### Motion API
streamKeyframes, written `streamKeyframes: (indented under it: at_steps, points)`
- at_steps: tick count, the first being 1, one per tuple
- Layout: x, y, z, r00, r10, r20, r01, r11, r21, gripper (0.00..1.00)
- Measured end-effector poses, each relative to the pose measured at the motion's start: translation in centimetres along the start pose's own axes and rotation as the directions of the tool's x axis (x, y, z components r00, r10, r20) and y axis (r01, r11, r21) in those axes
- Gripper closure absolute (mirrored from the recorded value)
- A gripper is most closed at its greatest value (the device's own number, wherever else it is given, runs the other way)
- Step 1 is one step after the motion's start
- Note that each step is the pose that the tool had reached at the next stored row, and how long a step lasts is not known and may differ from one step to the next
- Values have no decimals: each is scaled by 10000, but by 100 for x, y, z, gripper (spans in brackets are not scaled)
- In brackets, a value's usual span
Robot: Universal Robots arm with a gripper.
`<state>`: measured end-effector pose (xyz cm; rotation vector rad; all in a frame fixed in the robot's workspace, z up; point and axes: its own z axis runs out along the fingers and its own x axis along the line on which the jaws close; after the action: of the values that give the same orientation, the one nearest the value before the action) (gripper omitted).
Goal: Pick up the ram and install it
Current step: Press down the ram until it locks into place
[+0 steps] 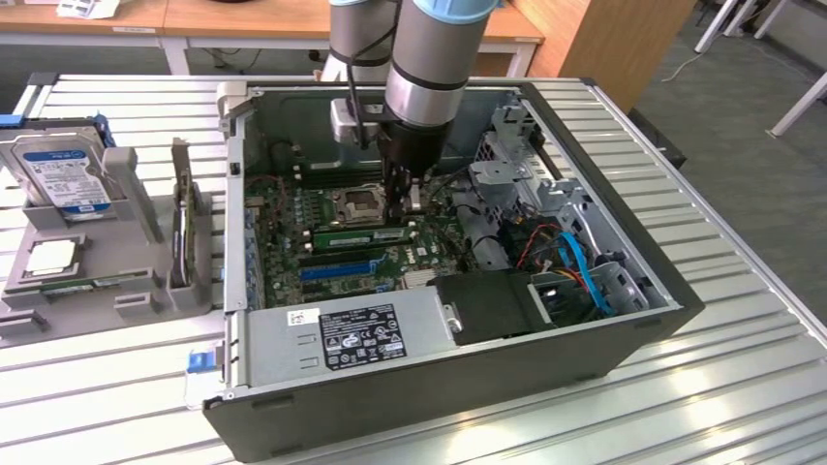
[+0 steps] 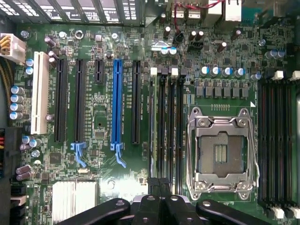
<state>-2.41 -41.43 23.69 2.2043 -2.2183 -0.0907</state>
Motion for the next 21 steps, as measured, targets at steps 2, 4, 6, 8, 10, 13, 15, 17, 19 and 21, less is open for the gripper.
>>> streamKeyframes:
  at_steps: [2, 4, 6, 8, 10, 13, 15, 17, 19, 21]
  points:
    - [0, 26, 1, 10000, 0, 0, 0, 10000, 0, 90]
    - [0, 53, 3, 10000, 0, 0, 0, 10000, 0, 90]
    - [1, 81, 4, 10000, 1, 0, -1, 10000, 0, 90]
    - [1, 109, 6, 10000, 0, 0, 0, 10000, 0, 90]
    - [1, 133, 6, 10000, 0, -1, 0, 10000, 0, 90]
    - [1, 167, 8, 10000, 1, 0, -1, 10000, 1, 90]
    - [2, 191, 10, 10000, 1, 0, -1, 10000, 0, 90]
    - [2, 217, 11, 10000, 1, 0, -1, 10000, 0, 90]
    - [2, 248, 12, 10000, 0, -1, 0, 10000, 0, 90]
    - [2, 278, 14, 10000, 0, -1, 0, 10000, 1, 90]
